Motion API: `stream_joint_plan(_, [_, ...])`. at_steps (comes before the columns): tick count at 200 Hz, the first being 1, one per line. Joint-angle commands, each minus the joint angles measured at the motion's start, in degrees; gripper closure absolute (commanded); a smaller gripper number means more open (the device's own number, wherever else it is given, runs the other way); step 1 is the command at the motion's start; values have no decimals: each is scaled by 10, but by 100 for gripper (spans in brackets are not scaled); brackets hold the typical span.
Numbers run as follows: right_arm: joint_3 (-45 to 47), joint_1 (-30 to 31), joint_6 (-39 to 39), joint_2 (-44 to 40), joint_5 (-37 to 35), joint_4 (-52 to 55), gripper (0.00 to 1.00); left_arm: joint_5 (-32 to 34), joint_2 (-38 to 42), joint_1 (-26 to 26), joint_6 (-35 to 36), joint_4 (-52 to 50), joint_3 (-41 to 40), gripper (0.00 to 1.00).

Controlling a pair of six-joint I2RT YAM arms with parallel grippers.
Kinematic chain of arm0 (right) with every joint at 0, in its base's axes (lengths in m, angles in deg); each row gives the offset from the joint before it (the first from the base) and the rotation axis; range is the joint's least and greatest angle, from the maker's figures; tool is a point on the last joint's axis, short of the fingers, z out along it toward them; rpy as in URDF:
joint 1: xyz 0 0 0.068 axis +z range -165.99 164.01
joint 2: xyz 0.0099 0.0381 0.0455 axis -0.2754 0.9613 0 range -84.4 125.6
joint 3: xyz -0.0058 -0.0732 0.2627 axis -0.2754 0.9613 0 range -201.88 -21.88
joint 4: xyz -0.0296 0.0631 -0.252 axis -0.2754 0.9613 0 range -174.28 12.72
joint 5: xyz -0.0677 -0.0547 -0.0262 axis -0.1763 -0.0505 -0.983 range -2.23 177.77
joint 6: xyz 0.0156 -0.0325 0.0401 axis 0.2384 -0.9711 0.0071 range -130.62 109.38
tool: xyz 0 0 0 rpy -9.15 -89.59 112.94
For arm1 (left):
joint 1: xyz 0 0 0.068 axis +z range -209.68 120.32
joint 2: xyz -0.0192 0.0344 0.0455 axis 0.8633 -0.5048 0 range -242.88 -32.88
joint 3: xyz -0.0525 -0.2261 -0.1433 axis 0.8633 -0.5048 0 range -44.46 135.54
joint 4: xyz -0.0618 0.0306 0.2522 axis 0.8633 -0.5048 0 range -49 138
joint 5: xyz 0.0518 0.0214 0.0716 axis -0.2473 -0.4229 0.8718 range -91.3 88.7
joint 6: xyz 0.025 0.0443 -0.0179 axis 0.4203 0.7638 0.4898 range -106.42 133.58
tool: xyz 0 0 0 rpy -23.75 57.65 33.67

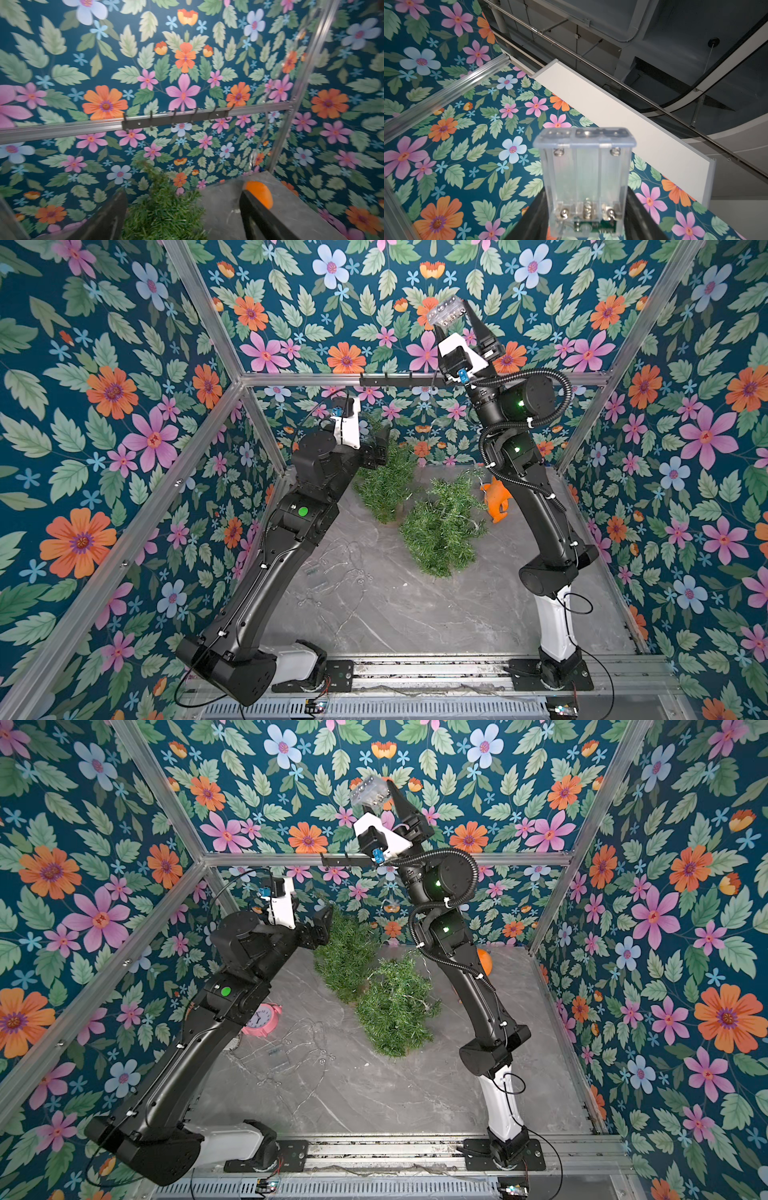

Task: Wrap string light around the christmas tree
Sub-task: Wrap the light string around the Christmas tree.

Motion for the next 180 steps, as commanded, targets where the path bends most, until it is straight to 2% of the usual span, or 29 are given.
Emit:
stream_joint_plan(1, [8,-19,10,-7,-33,-33,63,-99,-1,0,-10,25,-6,13])
stream_joint_plan(58, [15,-72,-3,-36,-58,-21,63,-129,-7,-3,-8,15,-8,14])
stream_joint_plan(100, [6,-93,-39,-50,-79,-19,64,-152,-44,-24,5,-42,56,14])
stream_joint_plan(127, [24,-96,-48,-78,-93,-29,63,-153,-71,-58,17,-48,90,13])
stream_joint_plan(151, [52,-98,-54,-112,-101,-39,62,-126,-119,-113,58,-92,163,12])
stream_joint_plan(180, [136,-98,-60,-177,-111,-66,63,-89,-165,-159,70,-108,230,12])
